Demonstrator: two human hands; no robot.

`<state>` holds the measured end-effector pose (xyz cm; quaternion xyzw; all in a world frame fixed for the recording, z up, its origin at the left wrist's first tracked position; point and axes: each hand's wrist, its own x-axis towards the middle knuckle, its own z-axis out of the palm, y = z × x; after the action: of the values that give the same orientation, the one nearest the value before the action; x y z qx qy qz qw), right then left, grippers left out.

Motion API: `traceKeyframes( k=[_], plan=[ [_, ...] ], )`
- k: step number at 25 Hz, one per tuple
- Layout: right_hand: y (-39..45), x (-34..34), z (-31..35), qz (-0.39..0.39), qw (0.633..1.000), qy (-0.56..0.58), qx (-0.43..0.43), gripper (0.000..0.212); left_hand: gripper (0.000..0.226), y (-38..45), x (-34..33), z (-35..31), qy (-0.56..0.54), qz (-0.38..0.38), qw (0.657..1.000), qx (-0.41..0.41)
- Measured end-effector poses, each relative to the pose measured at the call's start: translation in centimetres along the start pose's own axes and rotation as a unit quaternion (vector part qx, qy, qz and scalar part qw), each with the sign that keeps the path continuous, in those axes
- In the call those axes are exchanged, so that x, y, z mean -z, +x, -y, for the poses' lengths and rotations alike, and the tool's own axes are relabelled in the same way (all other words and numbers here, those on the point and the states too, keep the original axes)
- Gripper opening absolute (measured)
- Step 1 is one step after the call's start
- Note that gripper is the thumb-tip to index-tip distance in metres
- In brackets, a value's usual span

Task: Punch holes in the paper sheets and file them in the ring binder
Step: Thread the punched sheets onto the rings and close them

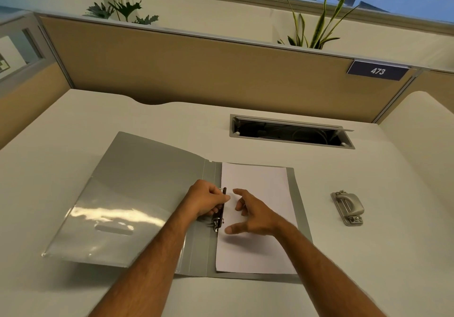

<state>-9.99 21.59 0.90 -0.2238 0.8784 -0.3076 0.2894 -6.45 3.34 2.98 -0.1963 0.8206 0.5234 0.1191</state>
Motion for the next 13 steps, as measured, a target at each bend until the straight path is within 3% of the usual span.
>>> traceKeyframes(
  k=[3,8,10,13],
  plan=[
    [0.1,-0.3,-0.1,-0.007,1.0,-0.019,0.006,0.116,0.005,-0.2,0.3,0.2,-0.012,0.015,1.0,-0.015],
    [0.4,-0.5,-0.2,-0.01,0.999,-0.044,0.012,0.123,0.021,-0.7,0.2,1.1,0.032,0.028,0.997,-0.072],
    [0.5,-0.6,-0.1,-0.009,0.998,-0.058,0.014,0.122,0.05,-0.7,0.6,1.7,0.048,0.008,0.993,-0.112],
    [0.6,-0.7,0.1,-0.01,0.995,-0.096,0.017,0.12,0.106,-0.8,1.2,2.2,0.126,0.055,0.98,-0.147]
  ],
)
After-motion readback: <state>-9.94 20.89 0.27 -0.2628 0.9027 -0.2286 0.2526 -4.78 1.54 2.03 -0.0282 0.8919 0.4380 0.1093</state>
